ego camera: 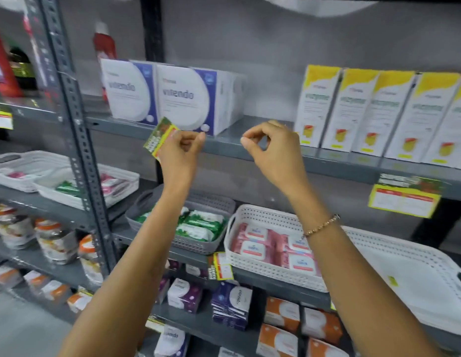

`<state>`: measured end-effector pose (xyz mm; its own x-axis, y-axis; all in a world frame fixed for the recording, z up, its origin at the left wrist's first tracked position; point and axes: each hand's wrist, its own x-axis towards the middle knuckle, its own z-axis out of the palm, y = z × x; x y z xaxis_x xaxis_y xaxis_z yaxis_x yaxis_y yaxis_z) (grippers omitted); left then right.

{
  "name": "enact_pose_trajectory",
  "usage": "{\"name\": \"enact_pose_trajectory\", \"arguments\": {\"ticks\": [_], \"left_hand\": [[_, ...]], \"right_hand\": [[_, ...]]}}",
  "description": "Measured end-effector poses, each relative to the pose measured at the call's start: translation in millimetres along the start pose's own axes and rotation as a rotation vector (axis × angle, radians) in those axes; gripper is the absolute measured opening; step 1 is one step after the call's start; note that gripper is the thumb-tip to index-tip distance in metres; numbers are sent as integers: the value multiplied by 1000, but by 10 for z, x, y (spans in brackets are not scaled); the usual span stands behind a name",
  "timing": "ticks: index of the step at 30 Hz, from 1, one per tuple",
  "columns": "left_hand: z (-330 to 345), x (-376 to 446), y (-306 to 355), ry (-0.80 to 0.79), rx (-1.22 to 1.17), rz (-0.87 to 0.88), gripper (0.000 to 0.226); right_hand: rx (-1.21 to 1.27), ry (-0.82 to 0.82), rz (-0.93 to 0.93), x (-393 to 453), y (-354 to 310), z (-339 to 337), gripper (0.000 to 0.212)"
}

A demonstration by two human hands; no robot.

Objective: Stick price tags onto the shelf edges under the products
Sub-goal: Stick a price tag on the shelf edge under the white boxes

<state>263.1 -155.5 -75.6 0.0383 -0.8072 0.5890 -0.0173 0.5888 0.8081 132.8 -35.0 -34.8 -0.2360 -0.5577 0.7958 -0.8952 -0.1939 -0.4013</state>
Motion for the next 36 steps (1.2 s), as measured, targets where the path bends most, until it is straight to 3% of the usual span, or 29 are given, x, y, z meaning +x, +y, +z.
{"name": "enact_pose_trajectory", "arguments": {"ticks": [3,5,9,15,26,36], "left_hand": [[-393,283,-379,165,4,-156,17],[-529,391,-578,190,-70,-245,22],[-690,543,-884,176,-98,-364,33],[-674,690,-1006,66,-131,-445,31],[-686,796,-1135,41,-190,-389,22],[-807,953,-1128,34,-24,-226,11]], "right_hand": [[-42,-71,-1,273,-228,465,6],[-81,-92,20,442,-340,714,6],[-190,-146,44,739,-512,1216,14],[-312,-163,90,919,-593,1629,15],[-326,-100,33,983,-715,1728,10],[-392,-117,126,829,-706,1722,11]]}}
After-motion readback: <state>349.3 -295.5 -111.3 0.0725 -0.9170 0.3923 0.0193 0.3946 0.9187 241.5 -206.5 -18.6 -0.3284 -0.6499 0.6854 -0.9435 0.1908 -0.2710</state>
